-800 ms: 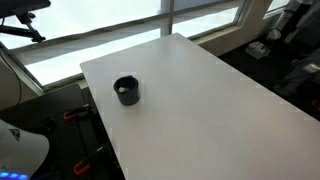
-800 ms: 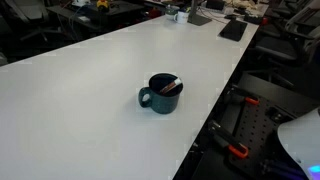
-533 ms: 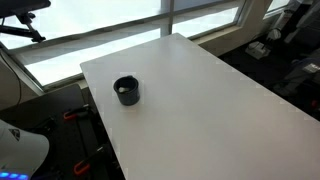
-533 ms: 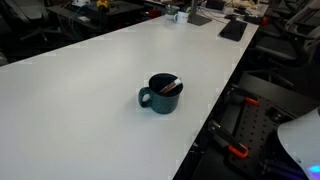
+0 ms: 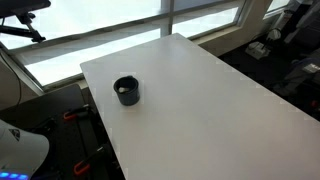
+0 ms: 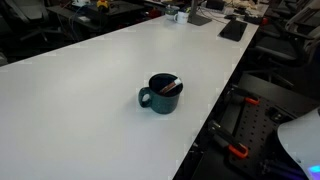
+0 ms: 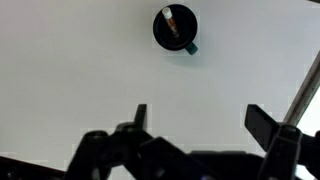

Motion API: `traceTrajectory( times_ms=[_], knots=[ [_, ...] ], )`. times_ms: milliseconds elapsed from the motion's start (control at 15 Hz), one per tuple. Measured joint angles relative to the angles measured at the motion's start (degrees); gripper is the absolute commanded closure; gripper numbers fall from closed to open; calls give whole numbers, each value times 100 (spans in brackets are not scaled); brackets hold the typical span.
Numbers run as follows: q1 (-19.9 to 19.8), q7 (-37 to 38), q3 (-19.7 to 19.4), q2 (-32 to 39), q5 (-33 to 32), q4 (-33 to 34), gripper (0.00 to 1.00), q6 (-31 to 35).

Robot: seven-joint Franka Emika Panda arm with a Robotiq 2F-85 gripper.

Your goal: Remove the marker from the mug

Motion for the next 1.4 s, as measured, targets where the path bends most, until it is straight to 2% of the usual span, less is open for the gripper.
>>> traceTrajectory(
  times_ms=[800,1400],
  knots=[
    [-15,-637,-283,1438,129,-156,0,-17],
    [26,-655,-229,1823,68,-143,0,57]
  ],
)
